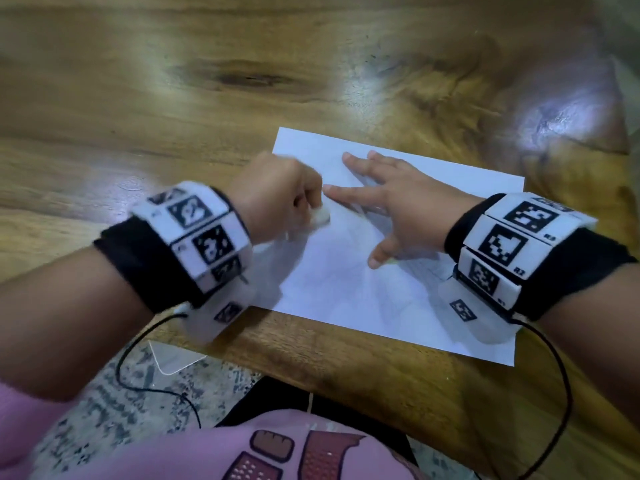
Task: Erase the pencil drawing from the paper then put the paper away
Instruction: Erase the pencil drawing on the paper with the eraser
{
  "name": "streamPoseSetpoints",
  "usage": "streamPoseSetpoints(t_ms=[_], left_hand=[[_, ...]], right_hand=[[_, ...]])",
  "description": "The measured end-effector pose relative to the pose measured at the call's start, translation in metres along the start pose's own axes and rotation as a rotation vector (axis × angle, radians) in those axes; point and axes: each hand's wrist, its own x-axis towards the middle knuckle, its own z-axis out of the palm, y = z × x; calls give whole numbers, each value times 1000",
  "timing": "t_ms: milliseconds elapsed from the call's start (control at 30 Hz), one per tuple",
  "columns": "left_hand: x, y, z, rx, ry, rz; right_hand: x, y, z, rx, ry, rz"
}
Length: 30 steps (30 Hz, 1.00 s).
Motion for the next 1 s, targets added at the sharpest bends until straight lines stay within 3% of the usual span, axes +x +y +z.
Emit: streamPoseSetpoints(t_ms=[167,333,400,567,733,800,900,1000], left_hand=[[-46,-2,14,13,-306,101],[-11,-4,5,8,17,67],[-19,-9,8,13,0,103],[-62,-17,15,-31,-260,171],[-32,-17,7,-13,-62,169],[-41,-19,10,-11,-94,200],[-69,-27,17,-49,-251,182],[-58,-27,16,-90,-194,157]], right_hand=[[-2,-2,0,9,-8,6],[-2,-3,-1,15,-4,6],[-3,-3,-2,20,-8,4],[-2,-1,-1,16,-11,7],[-2,-2,0,15,-16,5],[-2,-1,-1,21,-24,7],[-2,-1,-1,21,-25,9],[-2,-1,-1,10,-28,9]])
